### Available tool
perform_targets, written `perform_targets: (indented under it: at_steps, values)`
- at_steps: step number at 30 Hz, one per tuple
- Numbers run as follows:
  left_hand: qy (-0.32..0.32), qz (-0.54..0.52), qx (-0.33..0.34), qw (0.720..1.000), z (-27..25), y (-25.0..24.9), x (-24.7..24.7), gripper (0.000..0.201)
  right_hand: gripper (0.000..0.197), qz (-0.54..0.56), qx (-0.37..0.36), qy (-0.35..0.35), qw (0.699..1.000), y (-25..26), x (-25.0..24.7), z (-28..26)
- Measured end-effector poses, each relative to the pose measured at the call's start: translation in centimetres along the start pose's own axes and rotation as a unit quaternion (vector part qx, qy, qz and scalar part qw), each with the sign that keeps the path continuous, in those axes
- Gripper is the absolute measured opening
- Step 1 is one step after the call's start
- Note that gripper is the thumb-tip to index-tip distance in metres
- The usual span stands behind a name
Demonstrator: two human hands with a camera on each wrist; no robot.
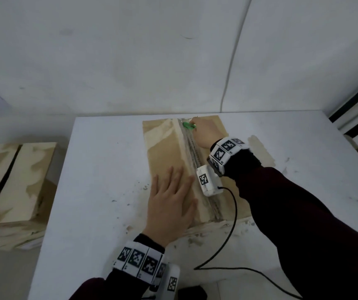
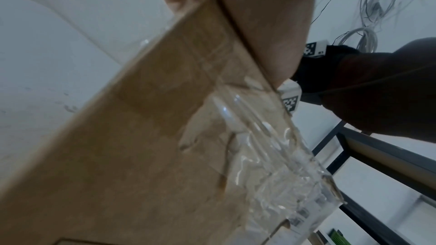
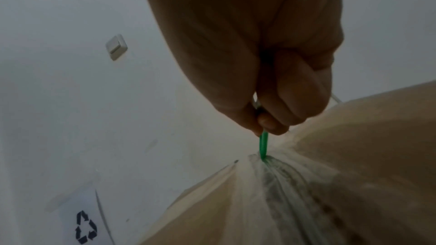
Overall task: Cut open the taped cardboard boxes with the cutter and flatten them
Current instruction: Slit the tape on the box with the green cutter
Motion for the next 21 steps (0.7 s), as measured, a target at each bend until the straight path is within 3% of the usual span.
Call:
perform_targets:
  at_steps: [10, 21]
  values:
    - [-0.025, -0.003, -0.053, 0.998, 0.3, -0.3, -0.5, 0.058, 0.032, -0.076, -0.011, 0.046, 0.996, 0.1, 0.4, -5.0]
    - [-0.035, 0.021, -0.055, 0.998, 0.5, -0.4, -0.5, 0.063, 0.032, -0.027, -0.006, 0.111, 0.993, -1.9, 3.3, -12.1]
Point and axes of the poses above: each hand's wrist, its own z-axis towards the middle knuckle, its own x-axis out of the palm, y = z × x, the point moved 8 cm from there along z, towards the middle knuckle, and after that the axes turned 12 degrees about y, right-handed, at the moved point
